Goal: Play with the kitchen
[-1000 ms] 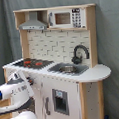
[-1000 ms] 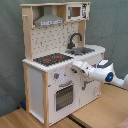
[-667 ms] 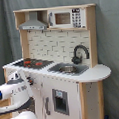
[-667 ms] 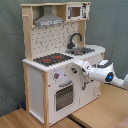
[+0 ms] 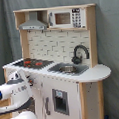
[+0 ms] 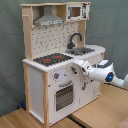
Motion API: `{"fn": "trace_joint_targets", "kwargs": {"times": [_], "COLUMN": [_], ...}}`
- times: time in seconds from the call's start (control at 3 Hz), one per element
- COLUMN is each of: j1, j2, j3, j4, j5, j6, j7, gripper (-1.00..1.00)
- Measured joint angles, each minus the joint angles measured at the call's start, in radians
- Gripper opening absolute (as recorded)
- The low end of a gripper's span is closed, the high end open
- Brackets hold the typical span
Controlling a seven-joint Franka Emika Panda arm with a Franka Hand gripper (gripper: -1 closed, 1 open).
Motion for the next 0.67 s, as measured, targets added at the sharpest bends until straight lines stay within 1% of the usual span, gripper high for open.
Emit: {"fn": "trace_joint_targets", "kwargs": {"times": [0.33,0.67], "j1": [0.012,0.023], "j2": [-0.006,-0.005], "j3": [0.026,0.022], "j4": [-0.003,-0.002], "j5": [-0.003,-0.003], "j6": [-0.039,-0.082], "j7": [-0.129,-0.221], "gripper": [1.0,1.0]}}
